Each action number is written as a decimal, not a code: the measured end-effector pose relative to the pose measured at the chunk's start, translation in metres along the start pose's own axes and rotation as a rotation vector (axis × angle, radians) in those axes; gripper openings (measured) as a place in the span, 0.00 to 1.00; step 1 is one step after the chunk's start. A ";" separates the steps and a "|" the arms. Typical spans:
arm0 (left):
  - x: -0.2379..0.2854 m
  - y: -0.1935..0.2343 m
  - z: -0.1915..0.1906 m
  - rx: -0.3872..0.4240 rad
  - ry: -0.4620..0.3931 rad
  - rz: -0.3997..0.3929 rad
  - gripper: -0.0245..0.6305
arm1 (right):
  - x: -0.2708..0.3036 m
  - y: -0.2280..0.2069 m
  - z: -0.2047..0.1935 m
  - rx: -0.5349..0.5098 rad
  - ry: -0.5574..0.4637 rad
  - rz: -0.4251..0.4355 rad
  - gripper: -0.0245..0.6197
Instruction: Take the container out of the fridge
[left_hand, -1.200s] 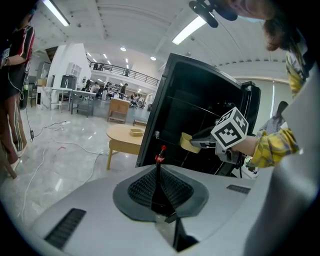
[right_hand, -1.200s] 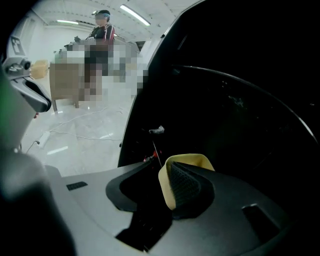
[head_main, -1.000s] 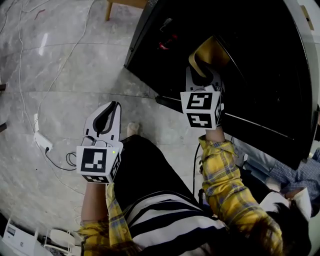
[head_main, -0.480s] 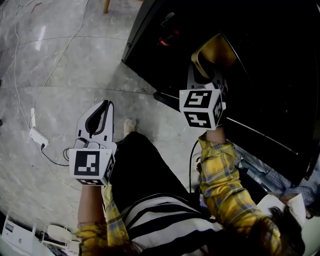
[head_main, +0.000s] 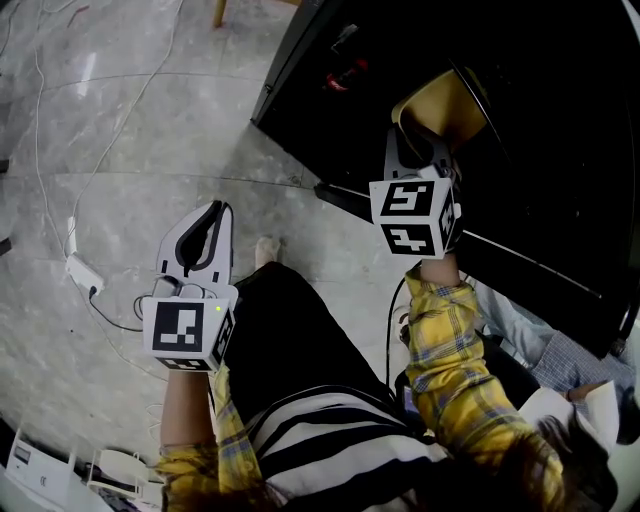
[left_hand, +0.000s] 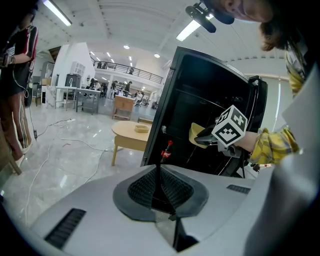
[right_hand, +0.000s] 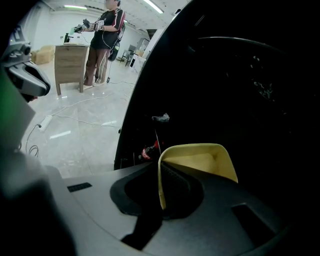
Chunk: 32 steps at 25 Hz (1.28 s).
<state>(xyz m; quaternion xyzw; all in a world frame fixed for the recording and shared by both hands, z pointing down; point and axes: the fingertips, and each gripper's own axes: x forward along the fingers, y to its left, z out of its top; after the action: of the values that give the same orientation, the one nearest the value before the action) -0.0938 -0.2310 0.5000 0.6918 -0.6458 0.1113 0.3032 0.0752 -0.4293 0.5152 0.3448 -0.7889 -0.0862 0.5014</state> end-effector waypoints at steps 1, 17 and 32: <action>-0.004 0.001 0.000 -0.001 -0.002 0.002 0.09 | -0.002 0.001 0.001 0.001 -0.001 0.000 0.10; -0.074 0.024 0.013 0.016 -0.072 0.044 0.09 | -0.060 0.049 0.026 -0.008 -0.060 0.033 0.10; -0.164 0.041 0.024 -0.002 -0.145 0.076 0.09 | -0.145 0.110 0.055 -0.022 -0.121 0.074 0.10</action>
<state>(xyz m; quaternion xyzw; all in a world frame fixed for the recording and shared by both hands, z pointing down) -0.1617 -0.1085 0.4034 0.6728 -0.6920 0.0719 0.2517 0.0157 -0.2671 0.4358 0.3038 -0.8290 -0.0969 0.4593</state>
